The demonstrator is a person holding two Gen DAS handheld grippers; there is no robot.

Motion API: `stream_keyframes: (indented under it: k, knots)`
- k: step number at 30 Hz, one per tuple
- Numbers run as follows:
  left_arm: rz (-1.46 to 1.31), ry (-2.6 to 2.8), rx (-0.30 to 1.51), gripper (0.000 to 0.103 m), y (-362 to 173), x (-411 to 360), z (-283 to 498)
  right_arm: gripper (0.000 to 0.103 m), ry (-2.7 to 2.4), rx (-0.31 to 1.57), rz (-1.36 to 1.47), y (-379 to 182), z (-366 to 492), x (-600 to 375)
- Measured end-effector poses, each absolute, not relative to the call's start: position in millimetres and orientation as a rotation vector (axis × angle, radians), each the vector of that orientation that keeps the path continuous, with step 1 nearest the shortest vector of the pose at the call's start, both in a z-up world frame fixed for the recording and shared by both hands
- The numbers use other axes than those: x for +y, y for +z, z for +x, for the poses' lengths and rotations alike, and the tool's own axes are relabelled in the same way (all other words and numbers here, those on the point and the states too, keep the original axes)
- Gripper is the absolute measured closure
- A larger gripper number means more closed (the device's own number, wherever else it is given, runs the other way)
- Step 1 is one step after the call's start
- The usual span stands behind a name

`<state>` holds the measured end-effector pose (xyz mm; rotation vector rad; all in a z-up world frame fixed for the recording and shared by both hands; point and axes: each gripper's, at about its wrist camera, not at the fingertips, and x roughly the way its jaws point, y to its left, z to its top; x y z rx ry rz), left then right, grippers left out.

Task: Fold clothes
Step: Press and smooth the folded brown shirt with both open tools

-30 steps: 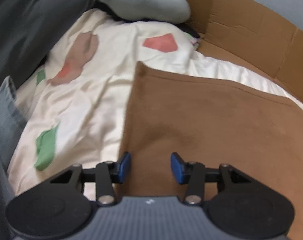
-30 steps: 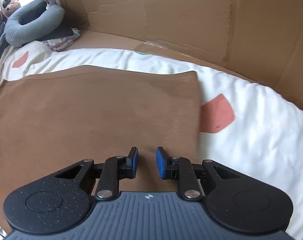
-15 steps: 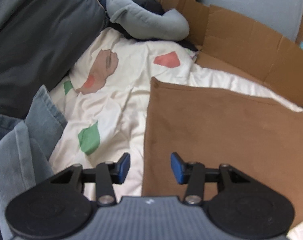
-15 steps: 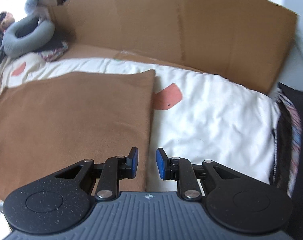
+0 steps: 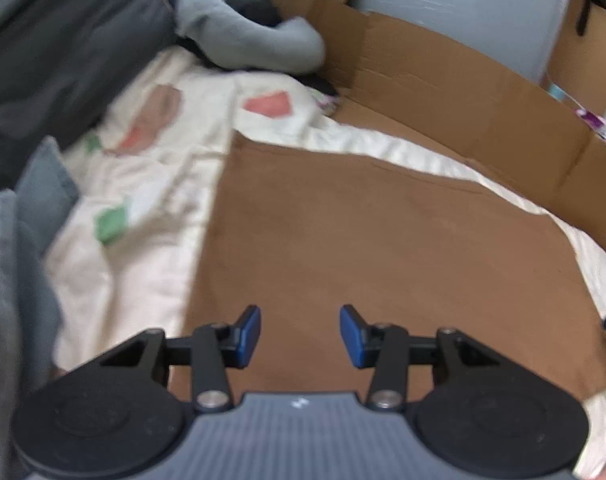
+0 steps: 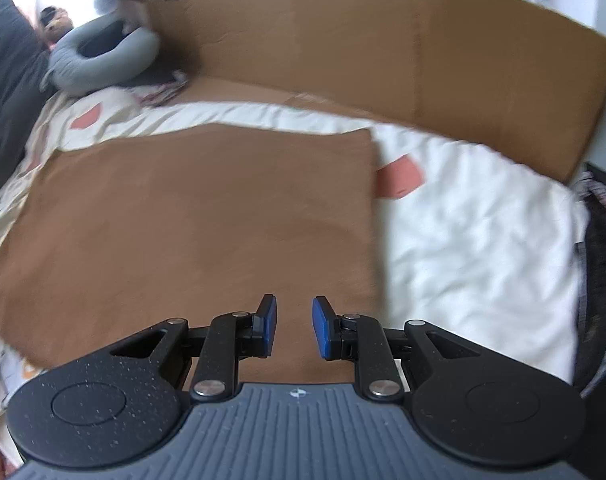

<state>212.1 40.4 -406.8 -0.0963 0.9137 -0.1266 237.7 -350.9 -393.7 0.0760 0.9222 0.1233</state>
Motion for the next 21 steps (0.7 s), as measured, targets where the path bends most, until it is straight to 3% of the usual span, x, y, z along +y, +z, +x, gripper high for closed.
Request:
stream_keyframes:
  k: [9, 21]
  knots:
    - [0.009, -0.261, 0.985, 0.059, -435, -7, 196, 0.076, 0.188, 0.965, 0.000, -412, 228, -312]
    - [0.069, -0.137, 1.029, 0.059, -446, 39, 172, 0.077, 0.138, 1.000, -0.102, -427, 205, -331]
